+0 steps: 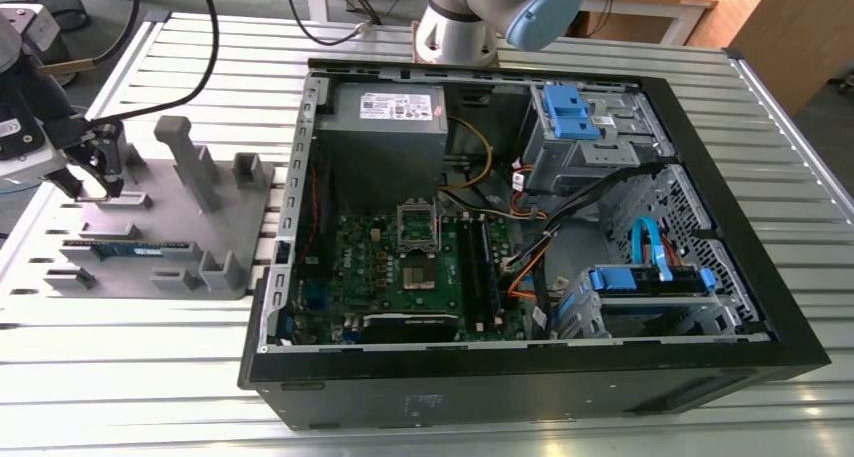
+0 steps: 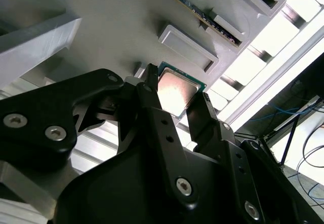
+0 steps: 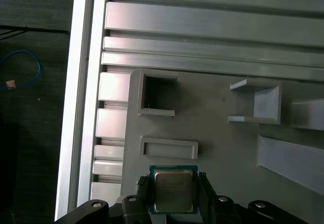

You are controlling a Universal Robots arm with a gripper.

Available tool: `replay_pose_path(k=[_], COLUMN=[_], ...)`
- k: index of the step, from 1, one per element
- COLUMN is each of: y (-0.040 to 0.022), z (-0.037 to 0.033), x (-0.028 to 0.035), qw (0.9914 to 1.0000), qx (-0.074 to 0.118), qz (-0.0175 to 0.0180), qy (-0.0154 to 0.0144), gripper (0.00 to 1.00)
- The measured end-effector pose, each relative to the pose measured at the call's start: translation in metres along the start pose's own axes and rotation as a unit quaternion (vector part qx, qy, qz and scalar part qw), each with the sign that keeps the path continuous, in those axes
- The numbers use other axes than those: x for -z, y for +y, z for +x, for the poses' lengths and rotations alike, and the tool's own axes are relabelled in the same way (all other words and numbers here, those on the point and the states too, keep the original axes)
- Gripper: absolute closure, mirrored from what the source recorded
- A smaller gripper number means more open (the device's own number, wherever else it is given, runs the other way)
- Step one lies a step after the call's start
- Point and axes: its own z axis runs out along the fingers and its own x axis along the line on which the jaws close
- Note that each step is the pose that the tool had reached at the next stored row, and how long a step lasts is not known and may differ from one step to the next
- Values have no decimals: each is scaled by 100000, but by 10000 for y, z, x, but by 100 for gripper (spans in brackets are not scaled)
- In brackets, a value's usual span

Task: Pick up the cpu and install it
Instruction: 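Pick up the cpu and move it towards the insertion slot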

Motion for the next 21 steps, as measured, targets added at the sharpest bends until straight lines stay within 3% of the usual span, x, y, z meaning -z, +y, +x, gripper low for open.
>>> replay_pose_path(k=[8,21], y=[2,7], z=[-1,-4], x=[37,158], qw=[100000,100000], qx=[-1,1], qz=[3,1], qy=[5,1], gripper=[53,53])
